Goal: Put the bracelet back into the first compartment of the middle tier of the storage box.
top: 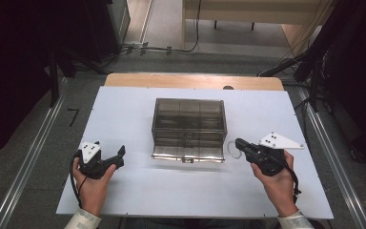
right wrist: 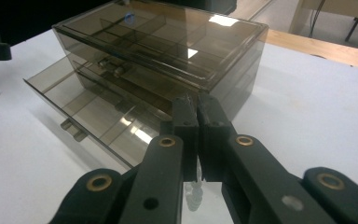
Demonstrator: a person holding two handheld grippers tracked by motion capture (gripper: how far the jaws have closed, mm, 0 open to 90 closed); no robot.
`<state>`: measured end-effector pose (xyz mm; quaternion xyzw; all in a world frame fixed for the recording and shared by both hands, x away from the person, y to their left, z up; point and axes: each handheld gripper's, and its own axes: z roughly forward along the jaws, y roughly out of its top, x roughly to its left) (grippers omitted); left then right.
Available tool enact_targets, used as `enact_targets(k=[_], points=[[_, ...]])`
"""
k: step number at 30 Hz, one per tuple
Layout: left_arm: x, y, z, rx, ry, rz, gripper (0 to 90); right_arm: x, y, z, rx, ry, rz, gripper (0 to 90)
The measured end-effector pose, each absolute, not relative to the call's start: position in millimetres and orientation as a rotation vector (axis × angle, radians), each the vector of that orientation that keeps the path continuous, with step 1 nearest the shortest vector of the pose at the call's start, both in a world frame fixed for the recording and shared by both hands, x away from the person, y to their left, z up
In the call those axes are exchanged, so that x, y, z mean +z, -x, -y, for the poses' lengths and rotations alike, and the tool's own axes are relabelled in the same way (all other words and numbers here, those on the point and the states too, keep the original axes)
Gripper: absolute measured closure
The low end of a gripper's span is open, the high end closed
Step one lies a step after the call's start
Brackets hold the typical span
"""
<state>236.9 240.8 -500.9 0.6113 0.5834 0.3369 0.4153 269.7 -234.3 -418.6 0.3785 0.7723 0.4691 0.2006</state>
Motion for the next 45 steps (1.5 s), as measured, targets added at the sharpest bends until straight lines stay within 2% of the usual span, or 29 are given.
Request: enact_targets(k=[45], points=[[-501,-236,-242,0.837,-1.53,-1.467,8.4,-415,-279,174,1.346,-0.927,-2.253,85.1]])
